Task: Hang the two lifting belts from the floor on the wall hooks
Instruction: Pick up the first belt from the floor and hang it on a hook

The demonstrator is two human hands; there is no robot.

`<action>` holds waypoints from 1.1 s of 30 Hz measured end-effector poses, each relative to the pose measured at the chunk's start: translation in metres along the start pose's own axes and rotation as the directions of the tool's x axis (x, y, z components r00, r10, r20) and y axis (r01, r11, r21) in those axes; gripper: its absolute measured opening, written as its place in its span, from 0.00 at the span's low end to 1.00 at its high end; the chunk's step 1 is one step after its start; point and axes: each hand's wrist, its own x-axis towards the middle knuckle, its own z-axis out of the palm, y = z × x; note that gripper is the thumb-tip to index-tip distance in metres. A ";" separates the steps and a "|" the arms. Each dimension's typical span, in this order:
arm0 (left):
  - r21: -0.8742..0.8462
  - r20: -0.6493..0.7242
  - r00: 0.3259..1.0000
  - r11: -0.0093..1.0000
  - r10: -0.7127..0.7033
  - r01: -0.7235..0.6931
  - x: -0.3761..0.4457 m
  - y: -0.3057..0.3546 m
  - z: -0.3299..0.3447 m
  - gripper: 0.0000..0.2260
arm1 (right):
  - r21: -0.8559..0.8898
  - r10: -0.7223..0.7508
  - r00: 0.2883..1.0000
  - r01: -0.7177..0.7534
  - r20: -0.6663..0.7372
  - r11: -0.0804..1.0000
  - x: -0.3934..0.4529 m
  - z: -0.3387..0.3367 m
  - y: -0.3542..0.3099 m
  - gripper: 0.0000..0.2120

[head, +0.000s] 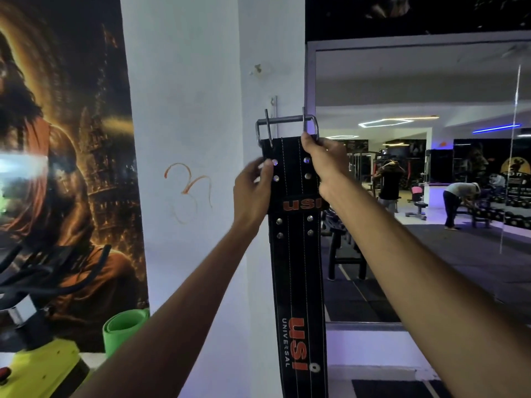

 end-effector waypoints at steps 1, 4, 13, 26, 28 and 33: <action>-0.012 0.043 0.999 0.999 -0.030 0.030 -0.011 -0.010 -0.003 0.17 | 0.002 -0.013 1.000 0.013 -0.011 1.000 0.002 0.002 0.000 0.13; -0.063 0.160 0.983 0.993 -0.091 0.103 -0.043 -0.039 -0.011 0.20 | -0.002 -0.029 0.999 0.029 -0.031 1.000 0.005 0.005 0.000 0.10; 0.091 0.206 0.947 0.968 -0.246 0.232 -0.106 -0.106 -0.016 0.04 | 0.036 -0.077 0.996 0.079 -0.044 0.996 0.004 0.001 0.008 0.04; 0.168 0.238 0.925 0.951 -0.295 0.260 -0.147 -0.126 -0.019 0.06 | 0.071 -0.105 0.989 0.113 -0.107 0.991 0.009 -0.013 0.004 0.08; 0.096 0.191 0.952 0.970 -0.239 0.225 -0.123 -0.107 -0.015 0.05 | 0.097 -0.111 0.990 0.120 -0.092 0.988 0.011 -0.013 0.001 0.08; 0.097 0.291 0.918 0.963 -0.269 0.251 -0.118 -0.106 -0.017 0.06 | 0.116 -0.150 0.984 0.161 -0.100 0.980 0.011 -0.013 -0.009 0.05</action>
